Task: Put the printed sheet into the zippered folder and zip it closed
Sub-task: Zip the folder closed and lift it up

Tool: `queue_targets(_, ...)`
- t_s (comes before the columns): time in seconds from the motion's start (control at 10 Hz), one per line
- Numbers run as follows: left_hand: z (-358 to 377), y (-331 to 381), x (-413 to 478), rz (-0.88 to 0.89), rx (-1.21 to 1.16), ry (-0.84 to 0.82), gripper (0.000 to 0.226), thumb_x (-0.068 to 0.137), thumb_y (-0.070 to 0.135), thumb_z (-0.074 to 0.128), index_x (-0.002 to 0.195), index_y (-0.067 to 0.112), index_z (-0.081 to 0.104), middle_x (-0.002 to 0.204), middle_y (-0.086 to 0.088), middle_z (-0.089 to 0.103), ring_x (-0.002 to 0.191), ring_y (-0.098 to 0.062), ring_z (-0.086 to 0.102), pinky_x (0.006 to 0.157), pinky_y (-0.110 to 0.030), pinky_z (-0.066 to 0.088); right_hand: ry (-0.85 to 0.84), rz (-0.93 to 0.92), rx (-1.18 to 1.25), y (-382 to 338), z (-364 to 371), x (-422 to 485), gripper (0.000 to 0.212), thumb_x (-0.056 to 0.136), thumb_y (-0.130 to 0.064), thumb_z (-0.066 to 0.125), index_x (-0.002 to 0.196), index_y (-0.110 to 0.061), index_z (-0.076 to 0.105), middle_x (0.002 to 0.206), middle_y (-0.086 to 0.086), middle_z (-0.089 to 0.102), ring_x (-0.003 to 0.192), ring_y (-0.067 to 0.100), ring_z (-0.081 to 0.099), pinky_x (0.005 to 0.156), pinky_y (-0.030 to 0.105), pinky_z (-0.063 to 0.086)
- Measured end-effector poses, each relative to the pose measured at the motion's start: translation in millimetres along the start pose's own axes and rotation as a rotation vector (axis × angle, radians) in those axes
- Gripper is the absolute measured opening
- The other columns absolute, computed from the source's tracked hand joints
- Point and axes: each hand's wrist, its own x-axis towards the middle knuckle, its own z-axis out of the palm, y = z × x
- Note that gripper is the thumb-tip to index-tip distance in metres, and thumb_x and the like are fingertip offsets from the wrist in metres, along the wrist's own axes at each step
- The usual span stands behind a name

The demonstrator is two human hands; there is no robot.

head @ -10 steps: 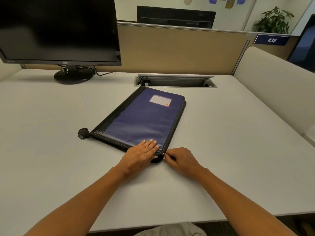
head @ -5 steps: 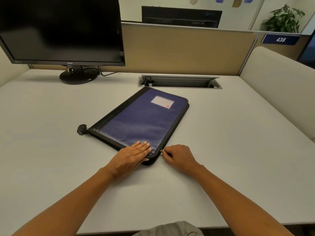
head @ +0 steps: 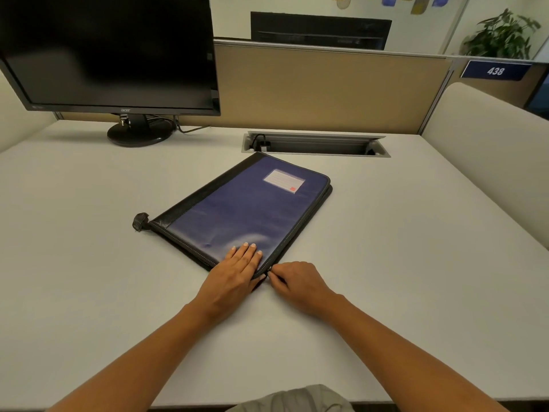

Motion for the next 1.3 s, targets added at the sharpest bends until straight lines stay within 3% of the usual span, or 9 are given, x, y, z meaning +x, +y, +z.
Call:
queue_targets(0.3,2,-6,-4,-0.015,-0.015,-0.023,0.074,0.100,0.034,0.003,0.103,-0.002,0.068,0.106,-0.018,0.070,0.098,-0.028,0.067,0.077,-0.043,0.054,-0.005,-0.104,0.072,-15,0,-2,0.027,0.094,-0.021,0.041,0.082,-0.005,0.059,0.088,0.017,0.069,0.079,0.034,0.059,0.065,0.039,0.040)
queue_targets(0.6,-9,-11,-5,-0.025,-0.020,0.014,0.072,0.101,0.036,0.007,0.104,-0.003,0.068,0.106,-0.017,0.069,0.098,-0.029,0.067,0.077,-0.045,0.053,0.042,-0.067,0.023,-6,-7,7,0.032,0.093,-0.025,0.041,0.069,-0.008,0.052,0.077,0.016,0.066,0.069,0.033,0.056,0.058,0.035,0.033)
queue_targets(0.8,-14,-18,-6,-0.010,-0.032,0.034,0.072,0.100,0.036,0.007,0.105,-0.004,0.067,0.108,-0.019,0.068,0.098,-0.032,0.066,0.075,-0.046,0.053,0.065,-0.040,0.017,-5,-7,13,0.033,0.093,-0.027,0.040,0.071,-0.008,0.054,0.080,0.014,0.067,0.072,0.032,0.056,0.059,0.036,0.036)
queue_targets(1.1,-19,-22,-5,-0.053,-0.122,0.126,0.068,0.100,0.035,0.015,0.101,-0.009,0.067,0.105,-0.024,0.068,0.094,-0.038,0.066,0.072,-0.051,0.052,0.062,-0.040,0.131,-21,-6,16,0.028,0.092,-0.018,0.042,0.067,-0.007,0.049,0.074,0.021,0.063,0.068,0.037,0.052,0.058,0.034,0.028)
queue_targets(1.3,-20,-22,-5,-0.059,-0.135,0.118,0.068,0.100,0.035,0.015,0.100,-0.010,0.067,0.103,-0.025,0.068,0.092,-0.039,0.067,0.070,-0.051,0.053,0.010,-0.143,0.127,-36,-3,17,0.030,0.094,-0.019,0.040,0.078,-0.001,0.058,0.083,0.020,0.067,0.073,0.036,0.056,0.063,0.040,0.038)
